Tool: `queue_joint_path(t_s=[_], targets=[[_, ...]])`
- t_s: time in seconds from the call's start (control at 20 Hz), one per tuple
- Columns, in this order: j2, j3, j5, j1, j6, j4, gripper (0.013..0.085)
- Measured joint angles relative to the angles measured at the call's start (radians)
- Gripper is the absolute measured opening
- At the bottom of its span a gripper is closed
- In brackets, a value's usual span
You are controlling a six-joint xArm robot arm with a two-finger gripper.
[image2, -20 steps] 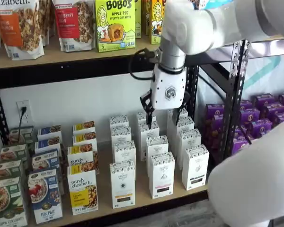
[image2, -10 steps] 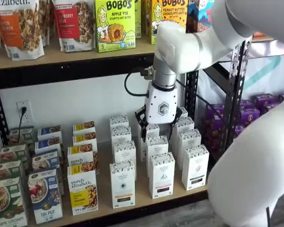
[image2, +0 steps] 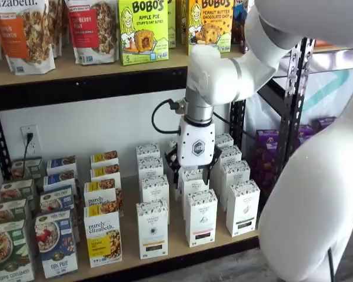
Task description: Pick up the white box with a yellow strip in the middle, on the bottom shelf, the fourth box from the left
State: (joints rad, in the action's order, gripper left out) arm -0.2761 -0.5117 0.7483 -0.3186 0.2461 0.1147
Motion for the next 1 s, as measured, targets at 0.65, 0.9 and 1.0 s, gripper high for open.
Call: queue_joint_path(t_s=[0.65,0.9,1.0], targets=[[0.202,-0.035,-0.180,-0.003,0.010,-0.025,0.0850],[0.285,-0.058,-0.236,0.012,-0.031,0.000,0.0850],[0.324,-0.071,-0.259,0.017,-0.052,0.016,0.0850]])
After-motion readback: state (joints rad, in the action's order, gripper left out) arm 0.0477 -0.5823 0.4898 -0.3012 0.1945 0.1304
